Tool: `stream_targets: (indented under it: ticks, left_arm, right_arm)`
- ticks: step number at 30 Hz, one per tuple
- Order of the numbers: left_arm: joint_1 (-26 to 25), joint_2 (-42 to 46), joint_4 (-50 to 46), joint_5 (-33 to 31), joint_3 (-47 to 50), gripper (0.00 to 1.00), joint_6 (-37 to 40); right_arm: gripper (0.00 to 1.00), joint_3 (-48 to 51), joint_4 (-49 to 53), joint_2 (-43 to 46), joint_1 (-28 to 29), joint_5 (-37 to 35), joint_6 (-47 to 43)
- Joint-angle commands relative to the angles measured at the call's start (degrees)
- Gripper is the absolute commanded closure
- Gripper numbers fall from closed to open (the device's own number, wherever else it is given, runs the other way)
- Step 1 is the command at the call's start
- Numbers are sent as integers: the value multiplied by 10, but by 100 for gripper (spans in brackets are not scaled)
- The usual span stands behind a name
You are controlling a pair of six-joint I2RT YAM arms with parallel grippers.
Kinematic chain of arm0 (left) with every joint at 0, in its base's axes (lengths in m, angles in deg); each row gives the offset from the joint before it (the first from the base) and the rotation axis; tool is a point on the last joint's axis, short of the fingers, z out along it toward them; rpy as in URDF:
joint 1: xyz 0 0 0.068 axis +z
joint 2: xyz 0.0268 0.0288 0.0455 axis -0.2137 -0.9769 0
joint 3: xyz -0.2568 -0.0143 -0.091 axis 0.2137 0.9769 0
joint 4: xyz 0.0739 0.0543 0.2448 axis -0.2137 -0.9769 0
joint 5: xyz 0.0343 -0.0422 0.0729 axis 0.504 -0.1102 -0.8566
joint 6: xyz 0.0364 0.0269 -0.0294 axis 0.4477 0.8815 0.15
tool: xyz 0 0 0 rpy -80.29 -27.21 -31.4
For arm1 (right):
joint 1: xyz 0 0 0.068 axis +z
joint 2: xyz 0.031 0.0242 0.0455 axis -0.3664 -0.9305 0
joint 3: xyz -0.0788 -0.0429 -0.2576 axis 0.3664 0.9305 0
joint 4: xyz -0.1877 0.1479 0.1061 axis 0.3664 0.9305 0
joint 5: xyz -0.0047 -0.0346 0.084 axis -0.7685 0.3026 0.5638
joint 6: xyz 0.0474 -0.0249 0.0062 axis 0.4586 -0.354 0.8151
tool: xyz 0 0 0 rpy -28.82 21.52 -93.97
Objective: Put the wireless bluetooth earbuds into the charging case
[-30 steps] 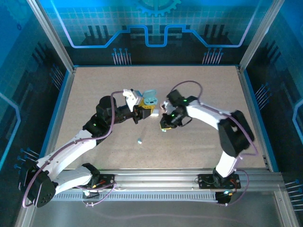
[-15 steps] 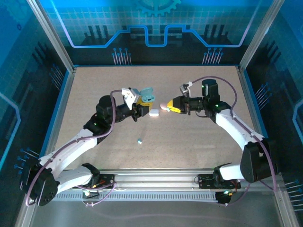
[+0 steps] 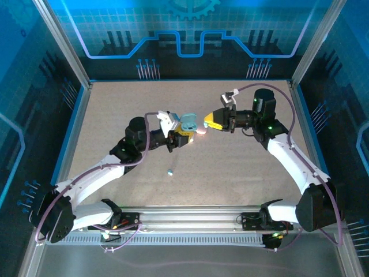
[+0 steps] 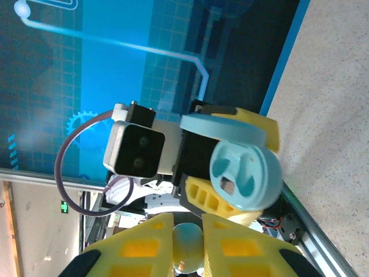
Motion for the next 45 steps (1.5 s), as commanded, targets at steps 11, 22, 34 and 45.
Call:
stream_targets:
  ticks: [11, 22, 34, 45]
  left_arm:
    - [-32, -19, 60, 9, -8, 67, 26]
    - [-49, -43, 69, -6, -25, 67, 20]
    - [-67, -63, 100, -32, -34, 67, 5]
    - [-67, -63, 105, -44, -33, 67, 3]
  right_arm:
    - [83, -50, 102, 16, 22, -25, -81]
    - [82, -63, 125, 17, 39, -47, -112]
    - [83, -59, 138, 21, 45, -64, -125]
    - [83, -67, 167, 27, 45, -73, -150]
